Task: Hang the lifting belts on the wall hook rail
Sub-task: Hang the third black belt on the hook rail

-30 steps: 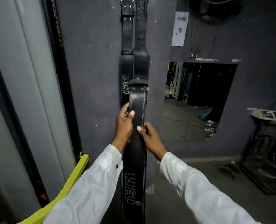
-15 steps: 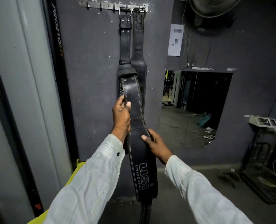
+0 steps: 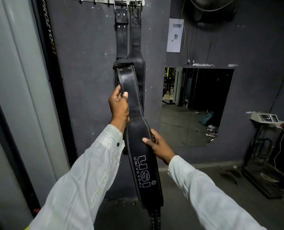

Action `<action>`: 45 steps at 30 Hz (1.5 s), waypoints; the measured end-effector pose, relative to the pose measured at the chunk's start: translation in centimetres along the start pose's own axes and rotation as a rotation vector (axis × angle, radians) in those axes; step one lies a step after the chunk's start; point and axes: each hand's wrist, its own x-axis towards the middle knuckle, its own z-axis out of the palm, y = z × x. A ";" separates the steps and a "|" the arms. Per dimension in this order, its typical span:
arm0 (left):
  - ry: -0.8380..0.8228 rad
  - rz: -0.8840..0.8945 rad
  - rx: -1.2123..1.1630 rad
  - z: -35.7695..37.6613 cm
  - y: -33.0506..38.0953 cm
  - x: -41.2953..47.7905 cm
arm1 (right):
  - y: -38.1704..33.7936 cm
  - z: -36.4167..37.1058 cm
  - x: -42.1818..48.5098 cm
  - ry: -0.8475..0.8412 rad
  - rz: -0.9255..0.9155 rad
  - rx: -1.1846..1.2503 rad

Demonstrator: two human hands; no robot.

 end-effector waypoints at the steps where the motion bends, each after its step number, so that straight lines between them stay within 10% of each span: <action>1: 0.004 0.005 -0.005 0.0 0.0 0.1 | 0.1 -0.1 -0.3 -0.046 0.038 0.006; 11: -0.128 -0.118 -0.081 -0.2 0.0 0.5 | 0.9 -0.6 -1.9 -0.101 0.161 0.052; 21: -0.268 -0.083 0.027 0.5 0.5 -3.2 | -12.1 0.3 4.3 0.090 -0.179 0.107; 29: -0.671 -0.257 0.511 -5.7 -1.7 -3.5 | -14.1 0.8 5.1 0.164 -0.181 0.454; 45: -0.563 -0.121 0.495 -7.0 -3.9 -7.1 | -14.7 -0.1 5.5 0.191 -0.248 0.549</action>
